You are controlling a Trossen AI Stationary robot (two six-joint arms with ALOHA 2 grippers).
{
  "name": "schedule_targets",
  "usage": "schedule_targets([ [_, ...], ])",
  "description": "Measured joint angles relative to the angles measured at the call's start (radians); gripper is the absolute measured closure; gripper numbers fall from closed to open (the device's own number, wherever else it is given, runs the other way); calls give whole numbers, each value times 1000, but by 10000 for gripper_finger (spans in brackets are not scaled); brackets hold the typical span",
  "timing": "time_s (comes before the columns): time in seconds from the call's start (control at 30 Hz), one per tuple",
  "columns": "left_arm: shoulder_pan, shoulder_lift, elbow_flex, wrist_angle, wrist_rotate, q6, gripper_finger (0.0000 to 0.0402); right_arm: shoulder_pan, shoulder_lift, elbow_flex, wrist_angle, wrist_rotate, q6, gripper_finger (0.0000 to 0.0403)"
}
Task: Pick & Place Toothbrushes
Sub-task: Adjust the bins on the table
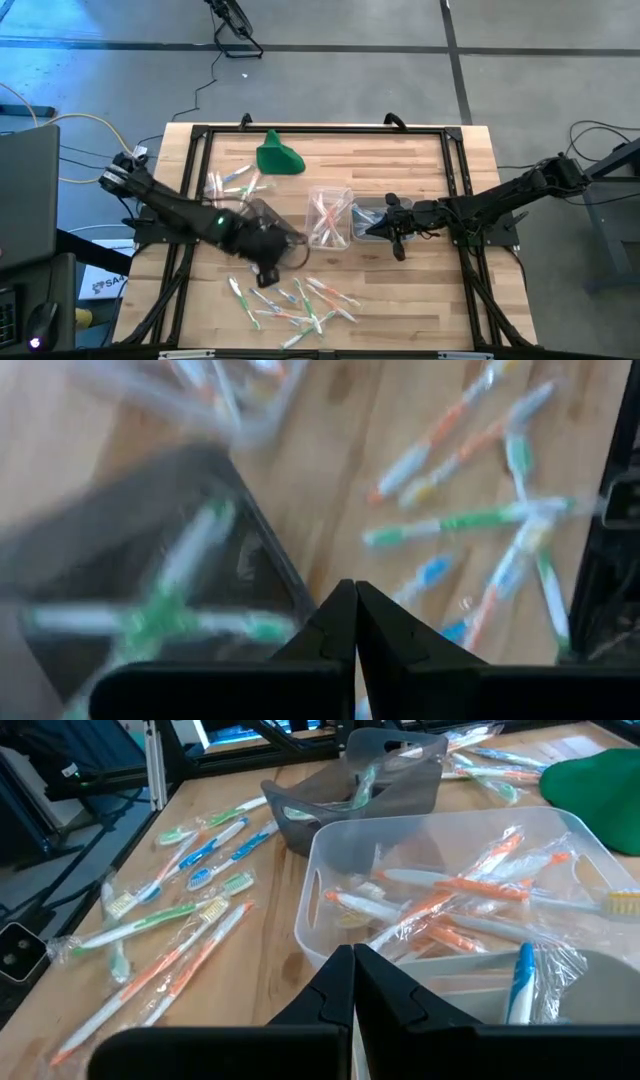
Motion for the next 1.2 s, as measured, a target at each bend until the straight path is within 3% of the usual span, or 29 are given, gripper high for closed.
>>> schedule_targets([
  [0.2, -141, 40, 0, -63, -89, -200, 401, 0, 0, 0, -3, -20, 0, 401],
  [0.37, -208, 141, 1, -81, -63, -314, 401, 0, 0, 0, -5, -20, -19, 401],
  [0.77, -219, 347, 0, -34, -71, -382, 401, 0, 0, 0, -18, -20, -38, 401],
  [1.2, -219, 358, 0, -161, -131, -436, 401, 0, 0, 0, -17, -20, -45, 401],
])
